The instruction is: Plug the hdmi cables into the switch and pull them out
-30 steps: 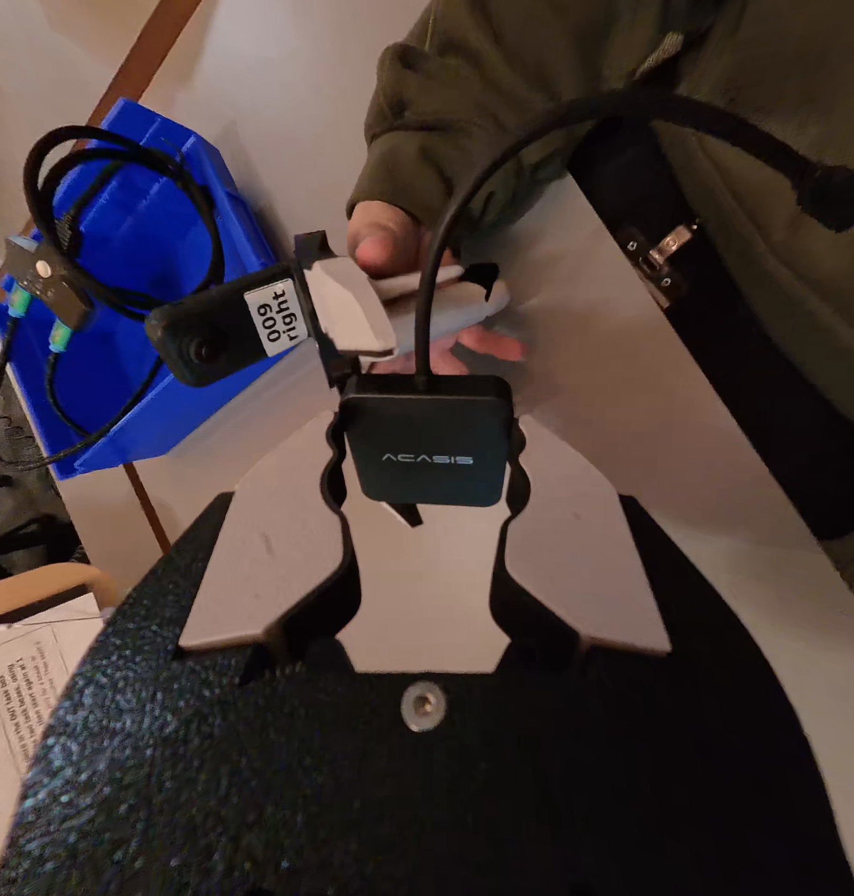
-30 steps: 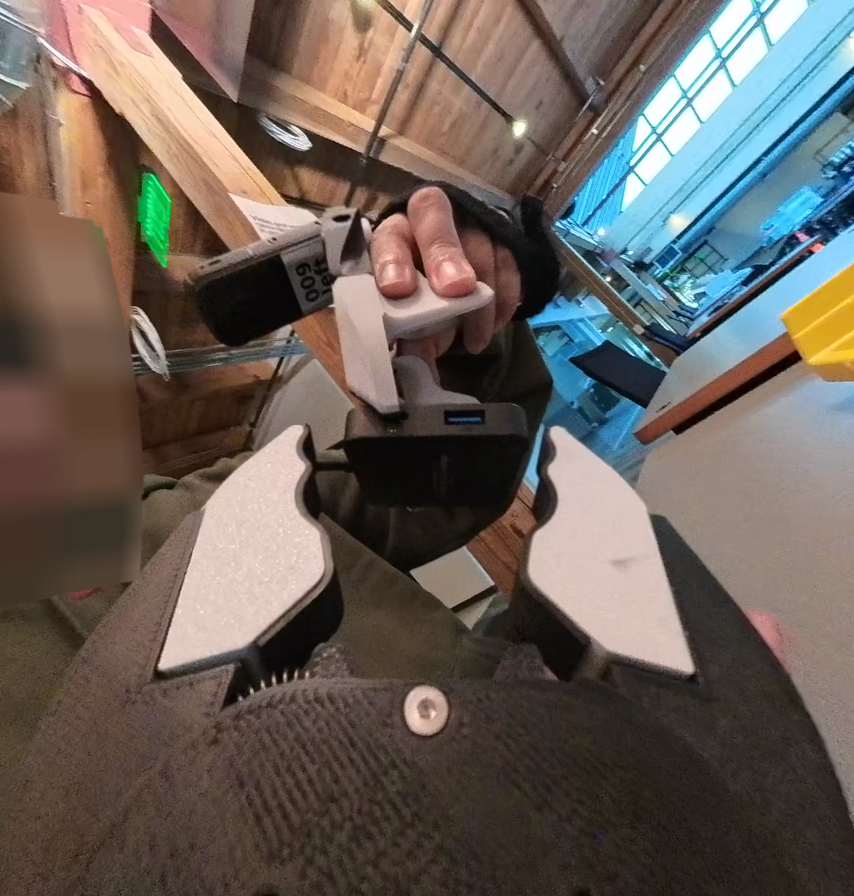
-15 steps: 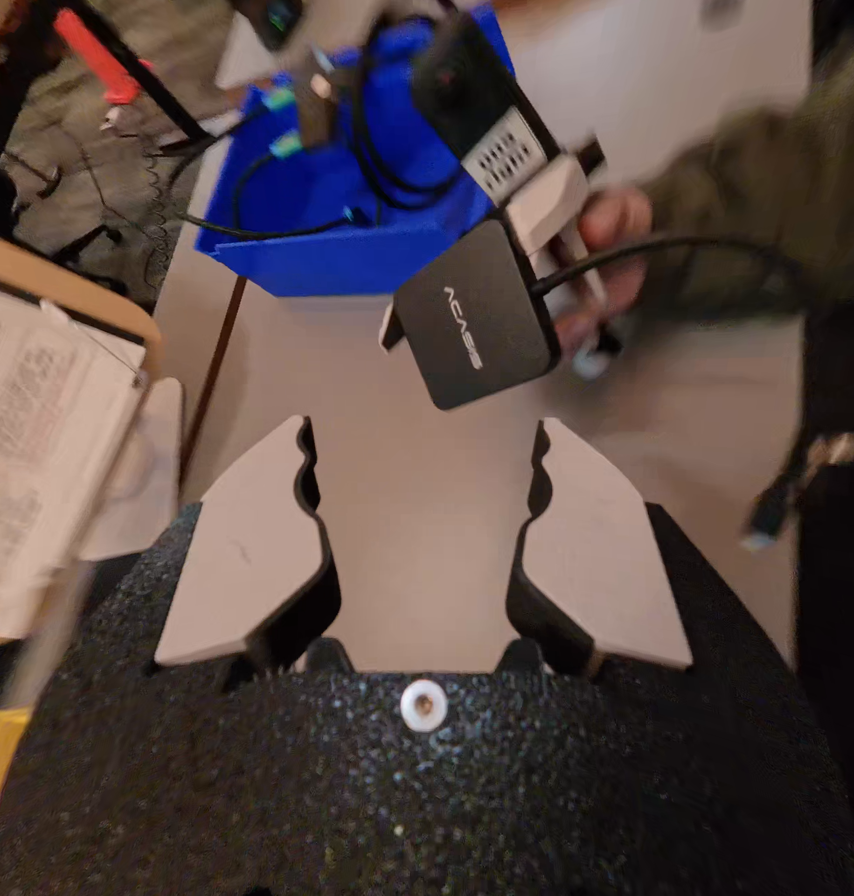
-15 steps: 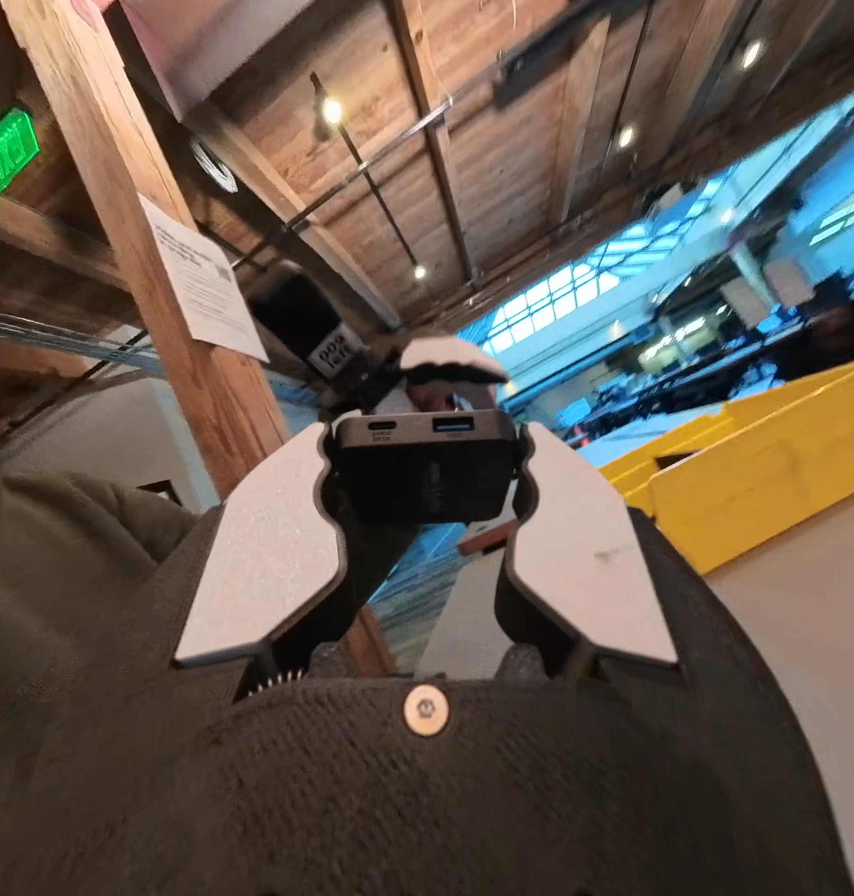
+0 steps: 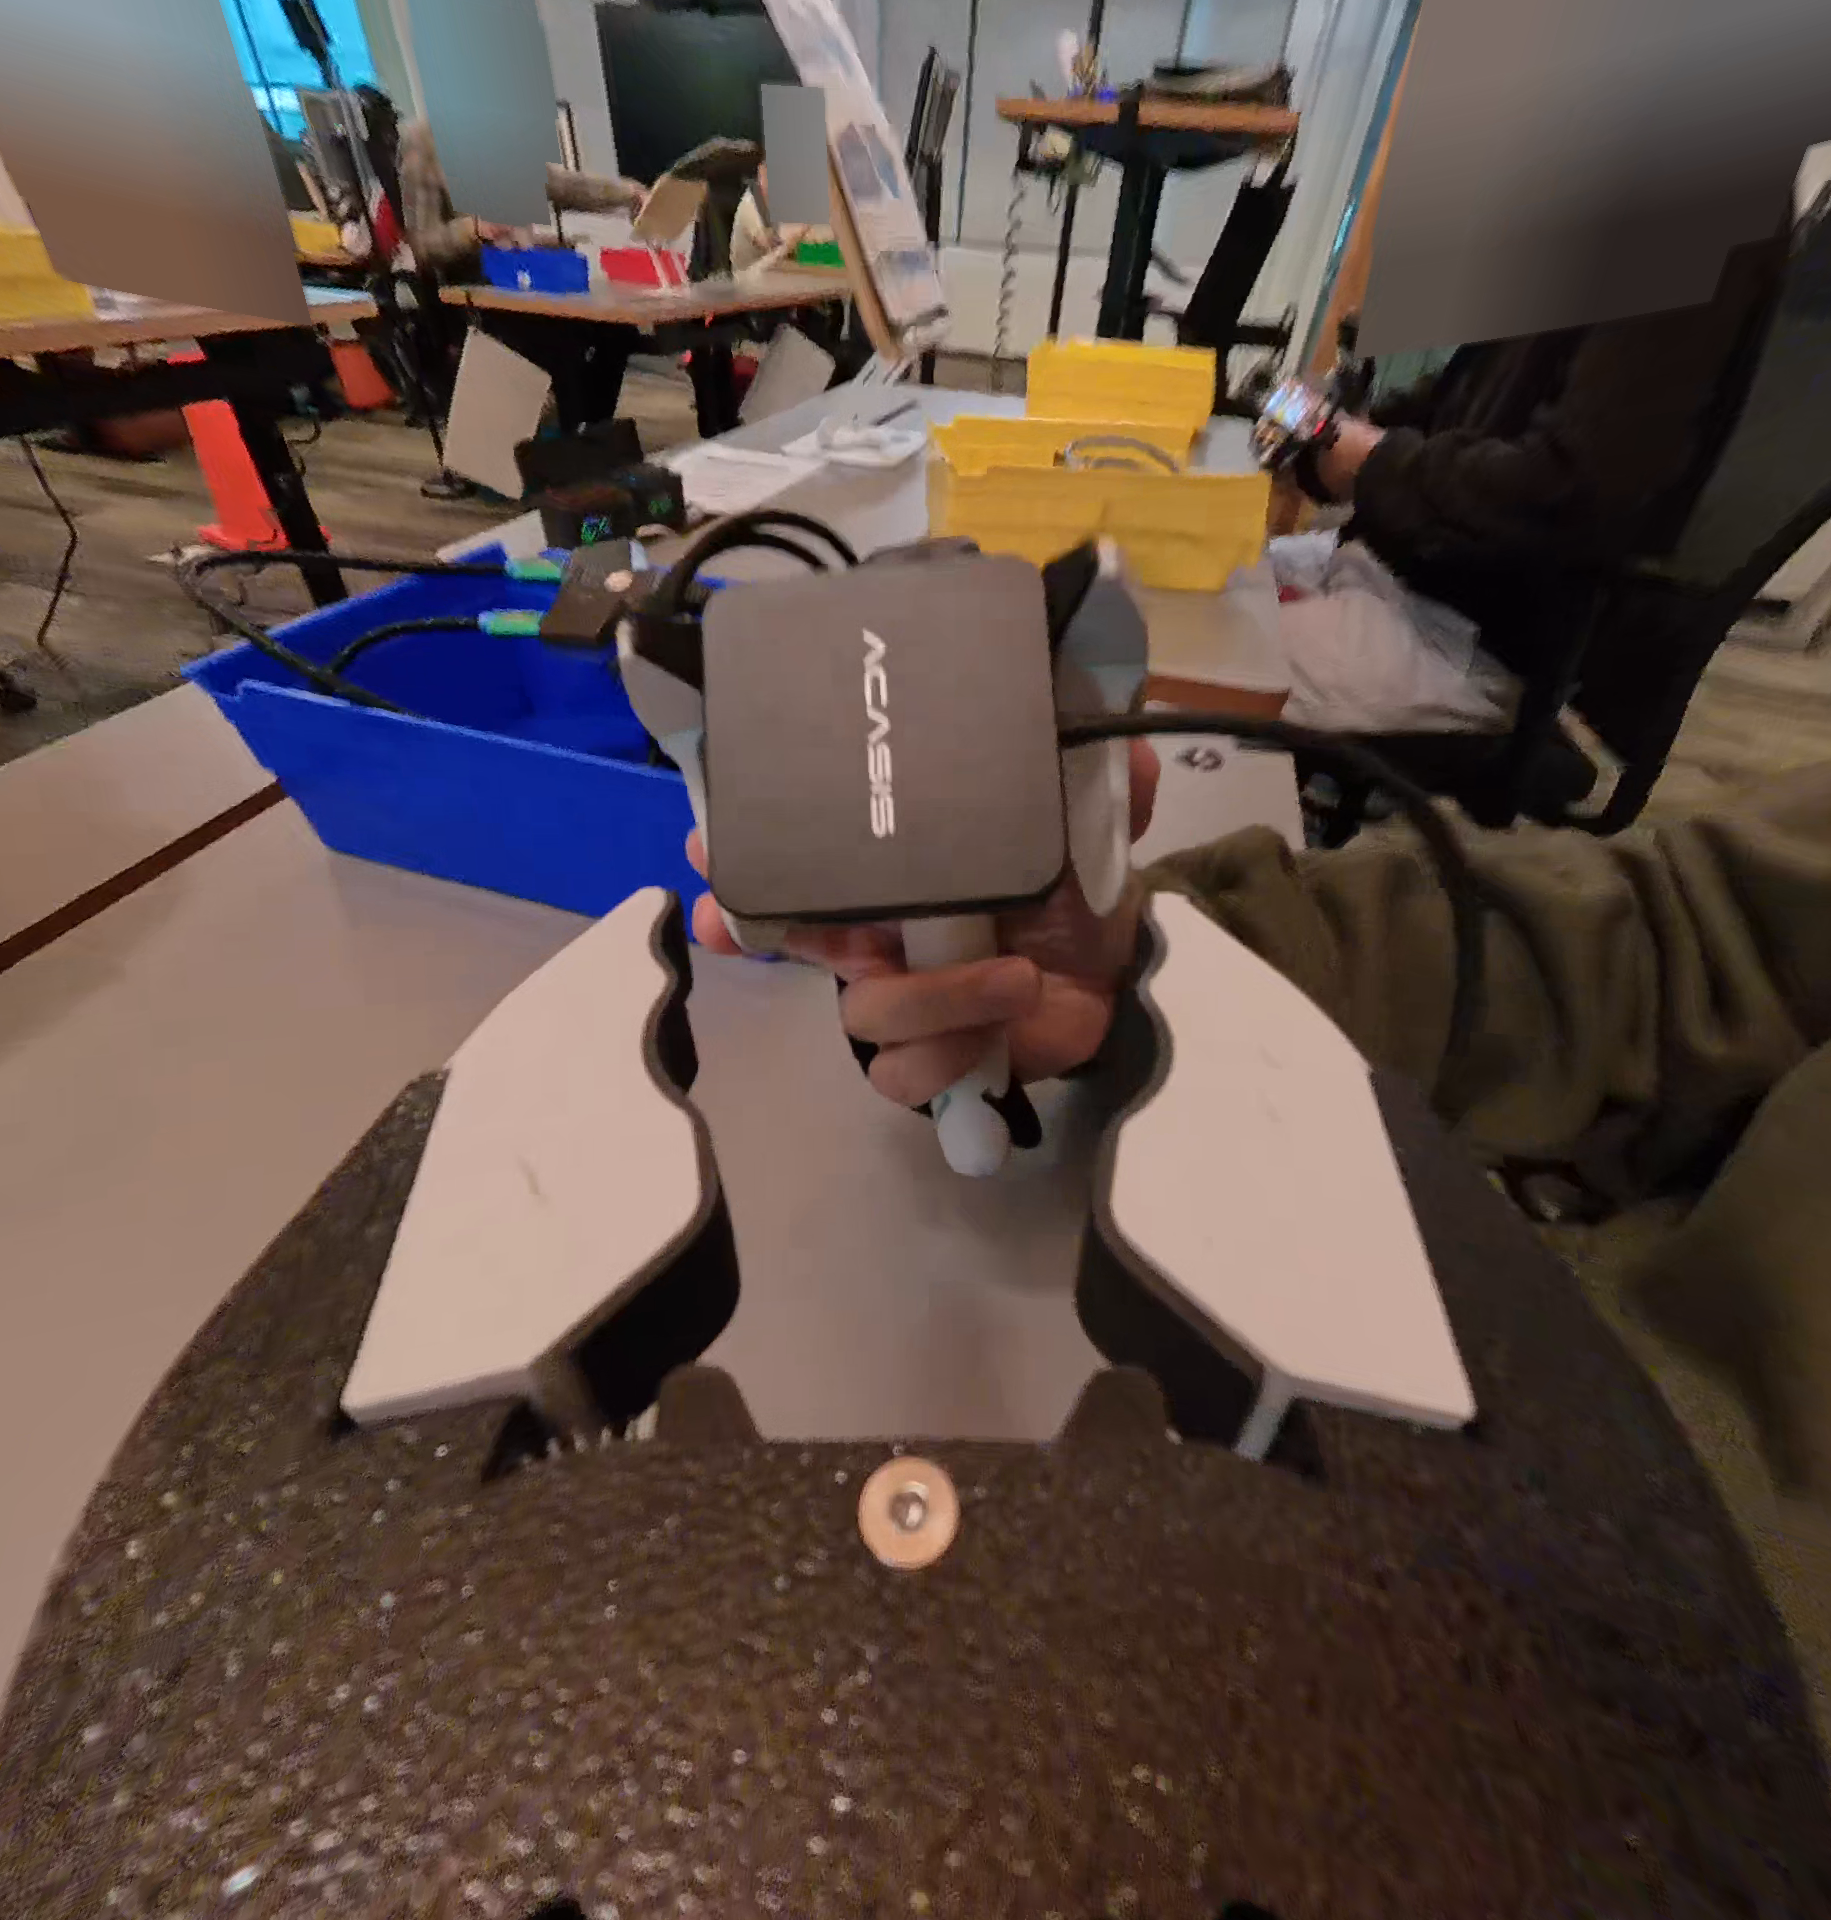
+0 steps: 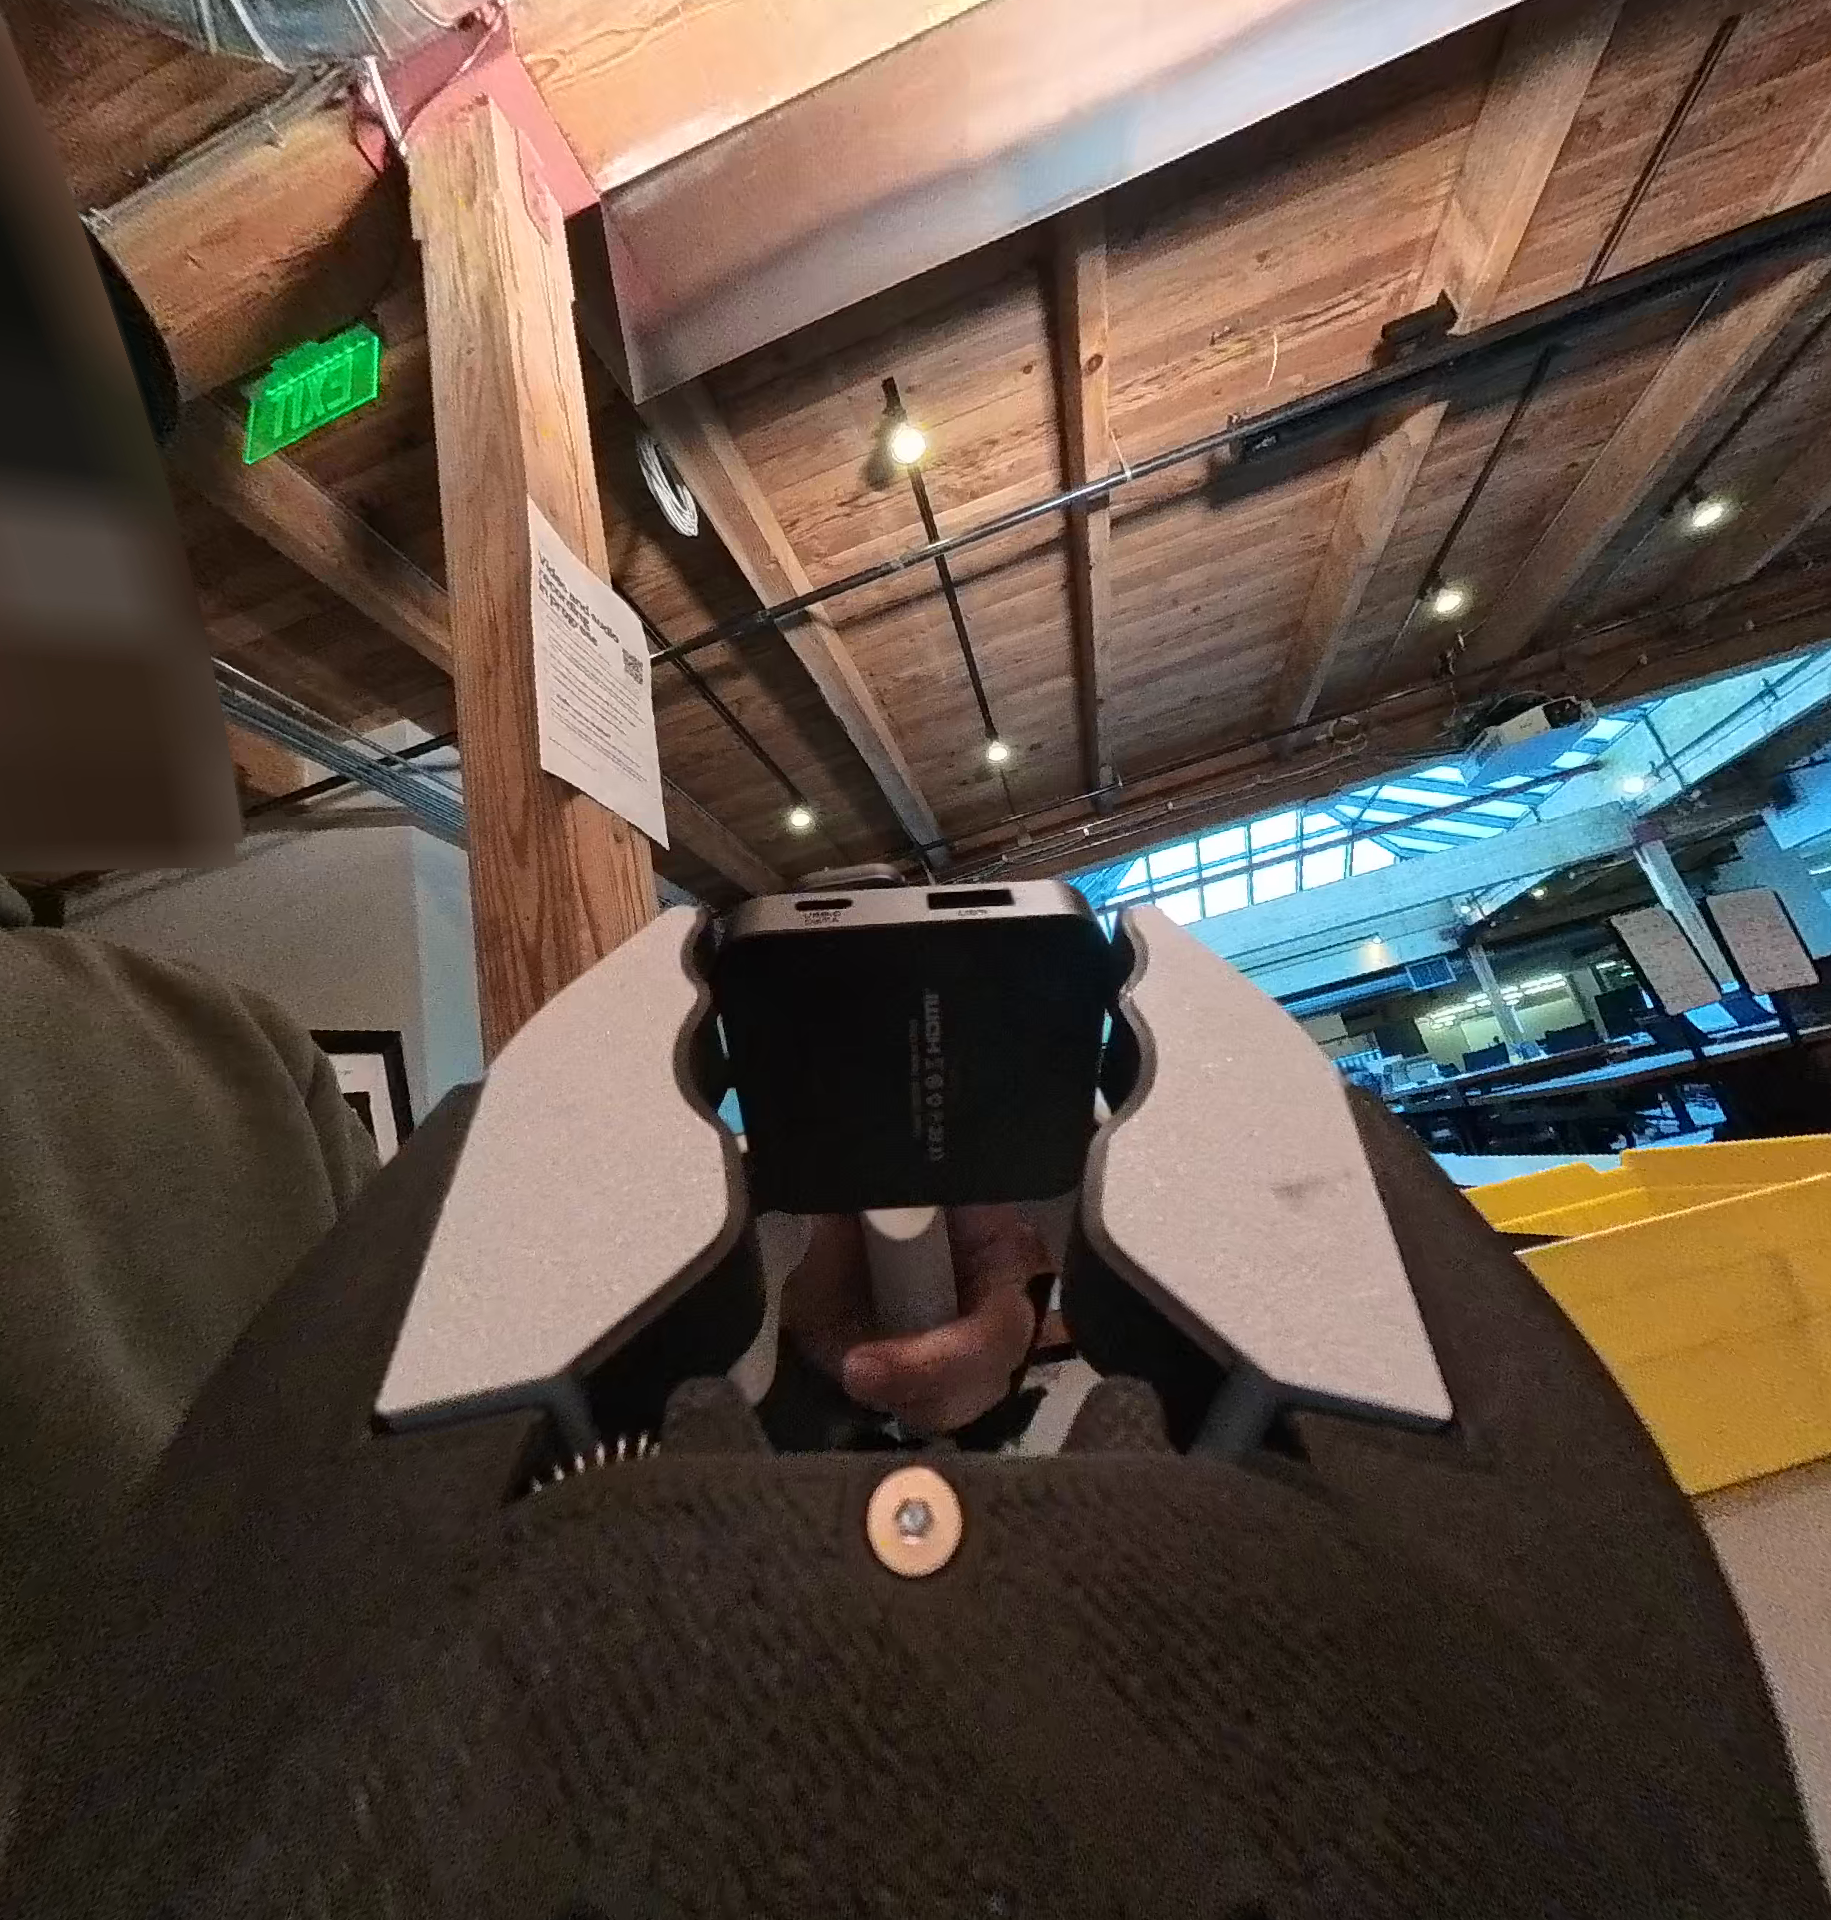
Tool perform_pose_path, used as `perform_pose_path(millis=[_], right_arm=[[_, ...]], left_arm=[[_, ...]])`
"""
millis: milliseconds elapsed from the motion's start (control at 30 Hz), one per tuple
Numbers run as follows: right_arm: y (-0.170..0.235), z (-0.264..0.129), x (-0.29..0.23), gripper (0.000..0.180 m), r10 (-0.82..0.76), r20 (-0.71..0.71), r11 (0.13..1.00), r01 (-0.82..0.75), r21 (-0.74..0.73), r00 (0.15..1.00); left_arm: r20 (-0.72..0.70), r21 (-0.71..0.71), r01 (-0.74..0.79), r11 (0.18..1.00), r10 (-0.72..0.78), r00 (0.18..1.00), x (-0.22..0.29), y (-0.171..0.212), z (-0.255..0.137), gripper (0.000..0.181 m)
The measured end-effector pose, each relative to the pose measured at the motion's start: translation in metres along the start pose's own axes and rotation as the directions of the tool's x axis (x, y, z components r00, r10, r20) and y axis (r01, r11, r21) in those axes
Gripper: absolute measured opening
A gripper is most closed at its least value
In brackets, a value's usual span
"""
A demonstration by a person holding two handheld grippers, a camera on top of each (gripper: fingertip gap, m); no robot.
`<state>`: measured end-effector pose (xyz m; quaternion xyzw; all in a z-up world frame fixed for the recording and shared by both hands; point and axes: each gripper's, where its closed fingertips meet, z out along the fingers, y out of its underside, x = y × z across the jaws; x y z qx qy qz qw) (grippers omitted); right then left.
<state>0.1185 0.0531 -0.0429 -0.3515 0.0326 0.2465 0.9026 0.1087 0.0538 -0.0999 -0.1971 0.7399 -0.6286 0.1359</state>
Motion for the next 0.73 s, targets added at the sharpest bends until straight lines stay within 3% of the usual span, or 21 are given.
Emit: perform_pose_path(millis=[267,400,467,567,667,733], right_arm=[[0.013,0.007,-0.007,0.072,-0.009,0.048,0.998,0.012,-0.057,0.999],[0.029,0.001,-0.009,0.071,-0.047,0.046,0.973,0.057,-0.224,0.998],[0.041,-0.009,0.001,0.071,-0.187,0.024,0.900,0.181,-0.396,0.982],[0.052,-0.031,0.018,0.084,-0.415,0.043,0.696,0.348,-0.628,0.909],[0.057,-0.052,0.030,0.092,-0.544,0.105,0.496,0.420,-0.760,0.832],[0.065,-0.059,0.033,0.093,-0.553,0.141,0.422,0.421,-0.803,0.822]], left_arm=[[0.047,0.088,-0.048,0.995,0.044,0.998,0.001,-0.001,0.000,0.069],[0.028,0.023,-0.085,0.996,0.084,0.996,0.000,0.008,-0.007,0.068],[0.037,-0.106,-0.178,0.978,0.182,0.983,-0.007,0.019,-0.017,0.068],[-0.032,-0.358,-0.294,0.886,0.303,0.952,-0.014,0.039,-0.035,0.068],[-0.117,-0.519,-0.340,0.784,0.329,0.937,-0.018,0.053,-0.049,0.069],[-0.124,-0.568,-0.325,0.756,0.312,0.942,-0.022,0.059,-0.049,0.069]])
